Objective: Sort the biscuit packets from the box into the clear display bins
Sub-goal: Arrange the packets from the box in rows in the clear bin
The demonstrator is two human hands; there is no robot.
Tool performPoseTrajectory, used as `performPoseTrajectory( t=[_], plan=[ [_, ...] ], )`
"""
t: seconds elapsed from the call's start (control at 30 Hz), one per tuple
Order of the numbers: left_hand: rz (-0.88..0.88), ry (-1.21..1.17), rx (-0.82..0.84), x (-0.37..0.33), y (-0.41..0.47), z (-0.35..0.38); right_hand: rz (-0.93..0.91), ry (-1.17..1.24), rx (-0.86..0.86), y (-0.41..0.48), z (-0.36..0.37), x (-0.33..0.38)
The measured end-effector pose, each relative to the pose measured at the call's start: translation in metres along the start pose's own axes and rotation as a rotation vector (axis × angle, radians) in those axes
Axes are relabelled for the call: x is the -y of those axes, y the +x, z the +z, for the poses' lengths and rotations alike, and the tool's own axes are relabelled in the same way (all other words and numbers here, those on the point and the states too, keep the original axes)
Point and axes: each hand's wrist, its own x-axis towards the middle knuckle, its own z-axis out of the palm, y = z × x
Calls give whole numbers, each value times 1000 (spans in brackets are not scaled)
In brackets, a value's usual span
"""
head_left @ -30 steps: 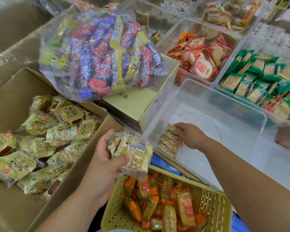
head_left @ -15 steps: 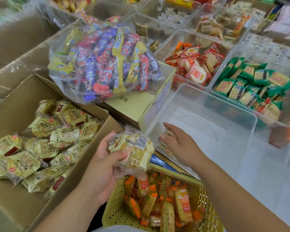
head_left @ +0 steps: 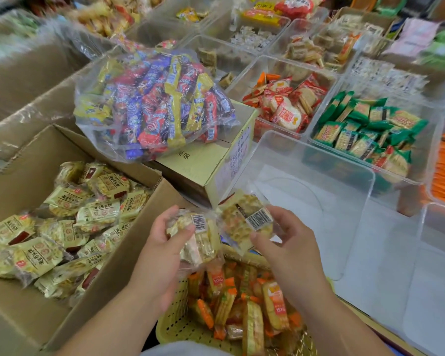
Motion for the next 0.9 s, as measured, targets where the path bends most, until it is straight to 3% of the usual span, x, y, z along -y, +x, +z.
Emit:
performPoseTrajectory(
  t=[0.07,0.17,0.3,0.53,0.7,0.9],
  plan=[
    [-40,-64,-1,-4,-3,1,-238,-175,-90,1,-3,7],
    [-161,-213,199,-10,-9,5,-580,-380,-43,-2,1,3],
    [-167,-231,280,-10,-15,8,-743,-529,118,-6,9,-8],
    [-64,-121,197,-10,-18,9,-641,-572,212,-12,7,-20],
    [-94,-62,167,-8,-14,12,-664,-588,231,-8,-1,-21],
    [-144,-172,165,-11,-4,3,-320,-590,-80,47,-29,-31]
  ],
)
